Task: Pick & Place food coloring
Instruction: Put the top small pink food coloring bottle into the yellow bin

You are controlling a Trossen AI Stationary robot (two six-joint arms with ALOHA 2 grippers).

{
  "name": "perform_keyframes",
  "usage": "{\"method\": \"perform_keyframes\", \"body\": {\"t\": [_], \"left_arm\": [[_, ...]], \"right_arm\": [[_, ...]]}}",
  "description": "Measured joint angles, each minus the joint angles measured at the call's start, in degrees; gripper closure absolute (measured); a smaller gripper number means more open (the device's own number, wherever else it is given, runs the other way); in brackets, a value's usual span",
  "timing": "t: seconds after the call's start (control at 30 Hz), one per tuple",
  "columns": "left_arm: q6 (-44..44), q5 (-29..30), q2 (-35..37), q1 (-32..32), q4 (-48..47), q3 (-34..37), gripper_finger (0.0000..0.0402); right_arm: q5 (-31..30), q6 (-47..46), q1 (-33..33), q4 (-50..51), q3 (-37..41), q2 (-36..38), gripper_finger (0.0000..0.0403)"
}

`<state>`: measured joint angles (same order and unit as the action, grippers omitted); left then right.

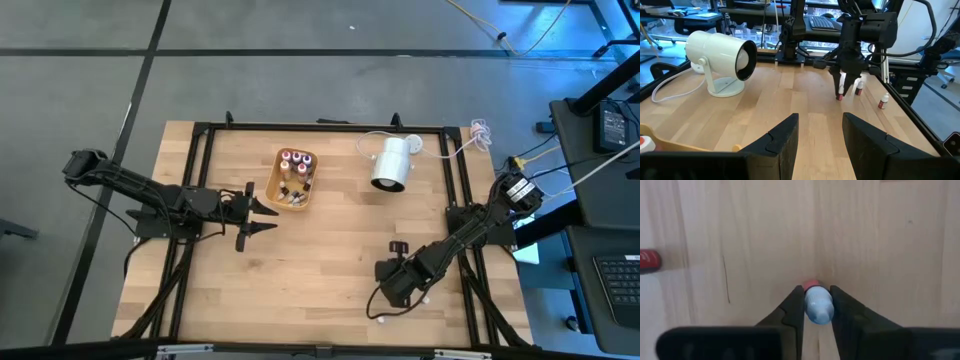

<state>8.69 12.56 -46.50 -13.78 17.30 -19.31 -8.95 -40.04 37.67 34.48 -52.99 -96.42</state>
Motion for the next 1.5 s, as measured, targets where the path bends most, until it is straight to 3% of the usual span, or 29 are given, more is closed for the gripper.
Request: {"method": "perform_keyframes", "body": {"t": [0.27,0.57,0.77,0.93,1.13,1.5], "left_arm": [[0.1,-0.1,0.0,0.0,0.0,0.0,0.0254],[0.1,-0.5,0.0,0.0,0.0,0.0,0.0254],[0.1,-0.6,0.0,0.0,0.0,0.0,0.0254],[0.0,-0.6,0.0,0.0,-0.3,0.0,0.0254],[-2.1,-0.2,0.0,0.0,-1.1,0.0,0.0254],[-3.5,0.0,0.0,0.0,-1.4,0.0,0.0254]], "right_arm": [[-3.0,9.7,-4.7,1.1,-3.9,0.0,0.0330],[-7.1,37.5,-23.4,-2.5,-14.6,0.0,0.0325],[-1.3,50.9,-35.4,-14.9,-17.8,-0.2,0.0325],[5.9,54.2,-42.2,-20.8,-19.7,-3.1,0.0325],[6.7,54.7,-45.8,-20.1,-25.2,-10.0,0.0325],[6.6,55.5,-46.7,-20.0,-30.6,-21.2,0.0325]]}}
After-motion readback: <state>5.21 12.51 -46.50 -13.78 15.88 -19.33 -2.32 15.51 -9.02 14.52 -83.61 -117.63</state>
